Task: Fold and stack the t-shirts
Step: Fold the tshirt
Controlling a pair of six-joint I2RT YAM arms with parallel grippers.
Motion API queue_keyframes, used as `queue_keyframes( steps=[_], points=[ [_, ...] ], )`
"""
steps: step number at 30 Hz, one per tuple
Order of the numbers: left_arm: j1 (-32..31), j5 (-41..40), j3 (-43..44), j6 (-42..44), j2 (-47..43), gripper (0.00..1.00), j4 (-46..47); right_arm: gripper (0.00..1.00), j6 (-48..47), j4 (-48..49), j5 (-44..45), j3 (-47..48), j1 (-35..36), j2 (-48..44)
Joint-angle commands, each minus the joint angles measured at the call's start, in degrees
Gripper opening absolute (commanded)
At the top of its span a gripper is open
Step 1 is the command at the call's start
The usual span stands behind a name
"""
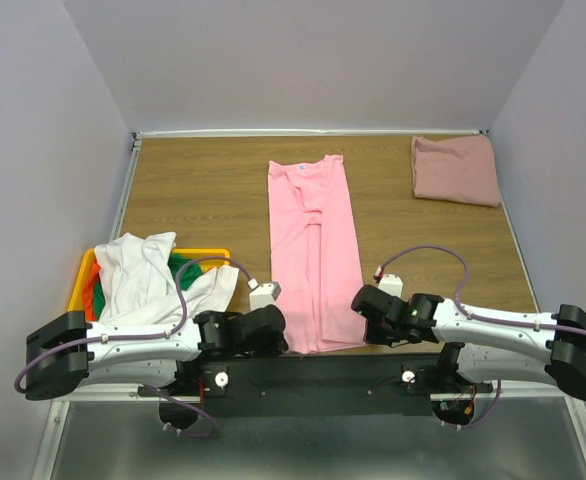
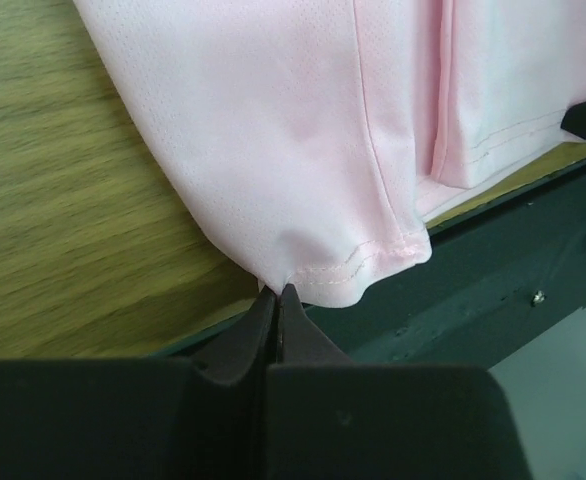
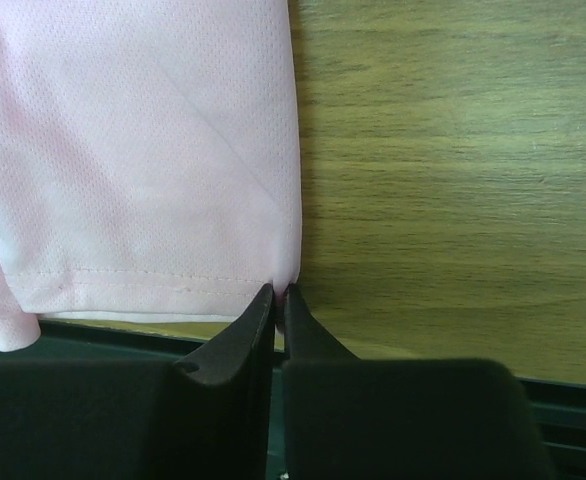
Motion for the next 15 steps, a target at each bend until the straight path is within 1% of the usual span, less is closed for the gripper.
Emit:
queue_keyframes(
  steps=[1,4,10,15],
  points=[
    [-0.4,-0.1,-1.6,-1.1,0.5,0.0,5.5,0.09,-0.3,-0.5,1.3,-1.2,0.6,-0.6],
    [-0.4,-2.0,0.0,-0.9,1.5,0.0,4.5,0.0,-0.6,-0.5,1.5,-0.8,0.6,-1.1],
    [-0.4,-5.8,2.7,-1.2,2.0,0.0,3.5,0.0,-0.8,-0.6,3.2,0.9,0.5,-2.6],
    [-0.3,-6.8,2.4,-2.6,0.5,0.0,2.7,0.0,-1.6,-0.8,4.0,2.1,0.5,-1.8]
  ],
)
